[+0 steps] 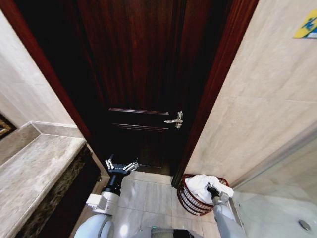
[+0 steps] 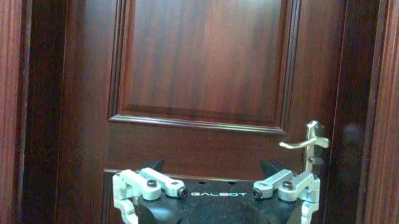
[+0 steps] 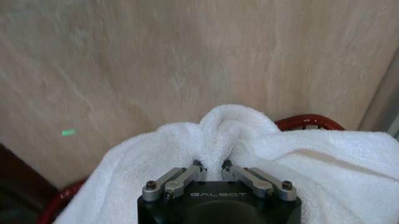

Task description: Discard the used towel into the hamper.

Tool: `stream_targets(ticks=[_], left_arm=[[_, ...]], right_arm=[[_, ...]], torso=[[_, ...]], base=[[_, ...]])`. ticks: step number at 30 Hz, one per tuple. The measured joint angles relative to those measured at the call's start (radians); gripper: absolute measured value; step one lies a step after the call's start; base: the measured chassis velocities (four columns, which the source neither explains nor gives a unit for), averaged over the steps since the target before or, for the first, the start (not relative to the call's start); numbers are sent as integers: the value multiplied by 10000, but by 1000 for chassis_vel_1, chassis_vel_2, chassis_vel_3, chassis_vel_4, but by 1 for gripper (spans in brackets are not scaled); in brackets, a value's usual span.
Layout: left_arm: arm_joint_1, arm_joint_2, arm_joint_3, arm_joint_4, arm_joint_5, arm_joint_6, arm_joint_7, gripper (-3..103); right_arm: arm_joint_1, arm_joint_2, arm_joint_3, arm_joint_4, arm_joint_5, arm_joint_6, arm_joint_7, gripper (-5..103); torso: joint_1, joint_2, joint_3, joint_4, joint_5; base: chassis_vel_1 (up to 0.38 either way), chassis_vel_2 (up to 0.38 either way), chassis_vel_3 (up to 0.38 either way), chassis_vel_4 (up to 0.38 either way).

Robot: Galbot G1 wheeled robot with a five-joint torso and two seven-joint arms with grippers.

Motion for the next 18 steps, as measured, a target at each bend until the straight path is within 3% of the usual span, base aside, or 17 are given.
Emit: stream_targets(ticks=[2, 6, 11, 18], left_arm=[[0, 0, 0, 0, 0, 0, 0, 100], [2, 0, -1, 0, 0, 0, 0, 100], [2, 0, -1, 0, 0, 0, 0, 100], [1, 0, -1, 0, 0, 0, 0, 100]], right_arm=[[-17, -105, 52, -89, -430, -392, -327, 8], [405, -140, 76, -1242, -813, -45, -742, 8], [1491, -295, 97, -3066, -1894, 203, -918, 8], [2651, -223, 134, -4328, -2348, -1, -856, 8]], torso=[[-9, 2, -3, -1, -3], [-13, 4, -4, -6, 3], [-10, 3, -3, -2, -3], [-4, 3, -1, -2, -8]], base=[[32, -13, -13, 13], [46, -28, -27, 18], [0, 0, 0, 0], [0, 0, 0, 0]])
